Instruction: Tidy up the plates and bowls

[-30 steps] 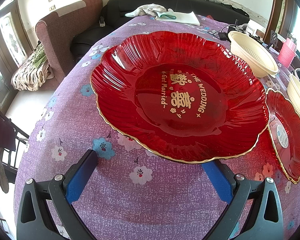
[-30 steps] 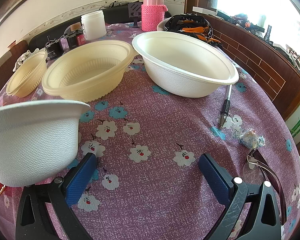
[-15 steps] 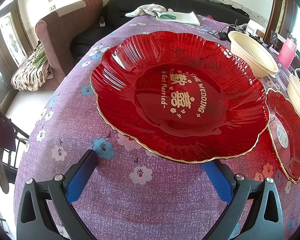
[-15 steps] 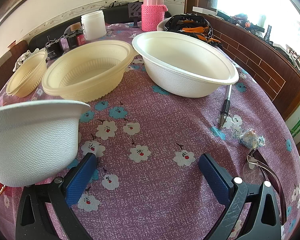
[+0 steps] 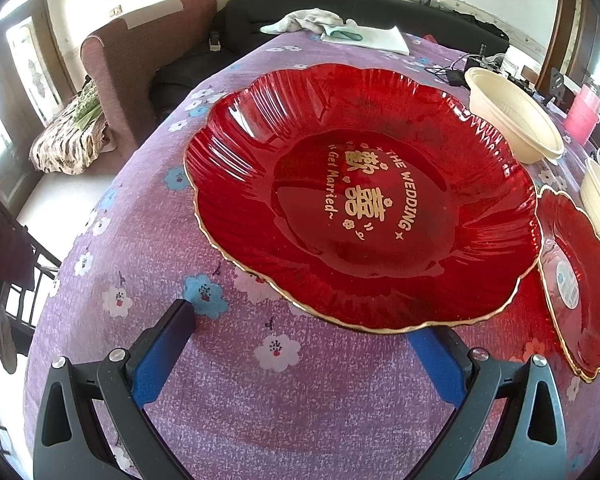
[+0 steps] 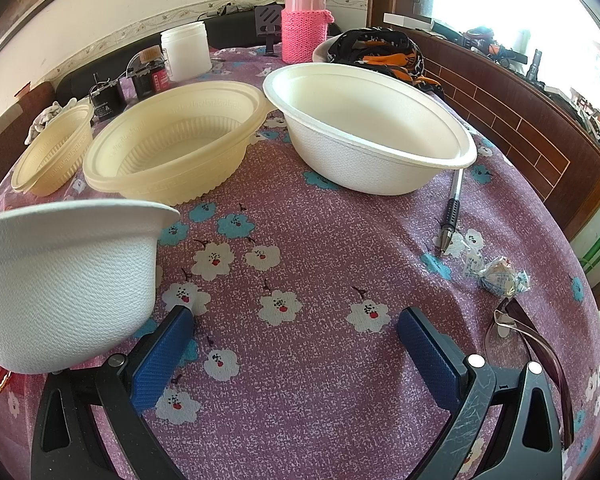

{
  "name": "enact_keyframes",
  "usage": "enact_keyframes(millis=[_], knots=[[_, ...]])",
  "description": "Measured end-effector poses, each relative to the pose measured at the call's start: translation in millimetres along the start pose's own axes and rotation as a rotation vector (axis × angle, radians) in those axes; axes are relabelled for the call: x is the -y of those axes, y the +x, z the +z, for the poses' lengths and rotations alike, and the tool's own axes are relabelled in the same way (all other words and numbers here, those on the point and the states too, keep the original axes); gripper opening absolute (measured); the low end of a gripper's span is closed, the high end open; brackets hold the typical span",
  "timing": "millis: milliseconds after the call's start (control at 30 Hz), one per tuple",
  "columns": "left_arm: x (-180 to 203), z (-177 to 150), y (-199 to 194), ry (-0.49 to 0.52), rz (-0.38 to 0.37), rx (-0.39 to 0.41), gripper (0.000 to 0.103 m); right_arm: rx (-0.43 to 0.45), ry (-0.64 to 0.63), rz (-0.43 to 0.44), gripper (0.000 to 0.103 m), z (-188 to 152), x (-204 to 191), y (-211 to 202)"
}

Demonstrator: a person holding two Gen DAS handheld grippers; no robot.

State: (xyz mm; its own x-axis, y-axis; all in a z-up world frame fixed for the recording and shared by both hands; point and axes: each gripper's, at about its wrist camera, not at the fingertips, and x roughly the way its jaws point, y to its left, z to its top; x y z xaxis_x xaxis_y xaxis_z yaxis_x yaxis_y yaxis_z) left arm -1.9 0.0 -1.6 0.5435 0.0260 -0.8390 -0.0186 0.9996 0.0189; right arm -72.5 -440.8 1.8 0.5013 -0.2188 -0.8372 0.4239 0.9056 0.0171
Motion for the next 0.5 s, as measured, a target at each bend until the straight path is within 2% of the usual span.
enact_keyframes(millis=[100, 200, 333, 433, 500], knots=[[0, 1, 0, 0.001, -0.004, 0.002, 0.103, 0.003, 0.002, 0.008, 0.102, 0, 0, 0], [-2, 0, -5, -0.002, -0.023, 0.022, 0.103, 0.025, 0.032, 0.078, 0.102, 0, 7, -6], [2, -7, -22, 0.043, -0.007, 0.050, 0.103, 0.038, 0.081, 0.123, 0.102, 0, 15, -9], [0, -28, -28, 0.053, -0.098, -0.006, 0.103, 0.046, 0.075, 0.127, 0.102, -1, 14, -14], [-3, -39, -34, 0.069, -0.113, -0.007, 0.103, 0.055, 0.064, 0.118, 0.102, -4, 14, -22]])
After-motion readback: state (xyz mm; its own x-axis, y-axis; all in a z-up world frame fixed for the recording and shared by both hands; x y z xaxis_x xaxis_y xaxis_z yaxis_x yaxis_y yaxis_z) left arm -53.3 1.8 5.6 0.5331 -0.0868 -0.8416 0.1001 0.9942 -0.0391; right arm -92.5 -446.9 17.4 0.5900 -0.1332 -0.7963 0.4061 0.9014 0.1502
